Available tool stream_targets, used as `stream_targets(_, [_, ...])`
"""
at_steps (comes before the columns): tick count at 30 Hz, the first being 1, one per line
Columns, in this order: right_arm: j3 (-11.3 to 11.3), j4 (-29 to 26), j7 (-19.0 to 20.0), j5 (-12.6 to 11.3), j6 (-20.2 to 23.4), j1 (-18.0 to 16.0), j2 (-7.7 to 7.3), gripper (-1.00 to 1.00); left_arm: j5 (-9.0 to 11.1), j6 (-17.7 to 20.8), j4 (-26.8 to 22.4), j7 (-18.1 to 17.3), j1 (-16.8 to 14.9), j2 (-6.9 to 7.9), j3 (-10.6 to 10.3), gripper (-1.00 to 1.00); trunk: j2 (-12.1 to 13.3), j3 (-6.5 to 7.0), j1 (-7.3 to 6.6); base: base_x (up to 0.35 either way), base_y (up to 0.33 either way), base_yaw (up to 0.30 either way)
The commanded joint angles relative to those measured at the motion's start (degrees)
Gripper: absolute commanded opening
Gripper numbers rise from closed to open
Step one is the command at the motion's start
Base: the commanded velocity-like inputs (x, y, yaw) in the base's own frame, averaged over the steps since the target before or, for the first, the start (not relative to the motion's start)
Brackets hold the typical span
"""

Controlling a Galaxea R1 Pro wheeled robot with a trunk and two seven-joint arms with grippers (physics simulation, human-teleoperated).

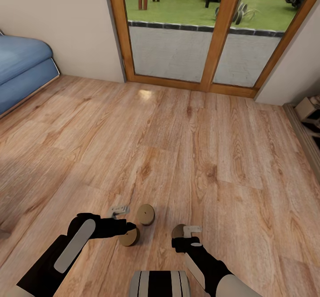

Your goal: Place each of the two pumpkins and all three candles from the living room inside a cabinet in the living room (use any cabinet), then make sure every cabinet is closed, and position the cauldron so it is next to a table in the living room.

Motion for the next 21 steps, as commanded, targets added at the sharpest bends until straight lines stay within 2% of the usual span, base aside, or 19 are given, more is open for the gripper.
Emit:
stream_targets(1, [0.47, -0.11, -0.5, -0.48, 0.27, -0.03, -0.05, -1.0, 0.62, 0.05, -0.06, 0.6, -0.04, 0.05, -0.12, 1.0, -0.02, -0.04, -0.01, 0.0, 0.0, 0.0])
stream_targets(21, [0.45, -0.11, -0.5, -0.48, 0.27, -0.03, -0.13, -1.0, 0.64, 0.05, -0.06, 0.6, -0.04, 0.05, -0.09, 1.0, -0.02, -0.04, -0.01, 0.0, 0.0, 0.0])
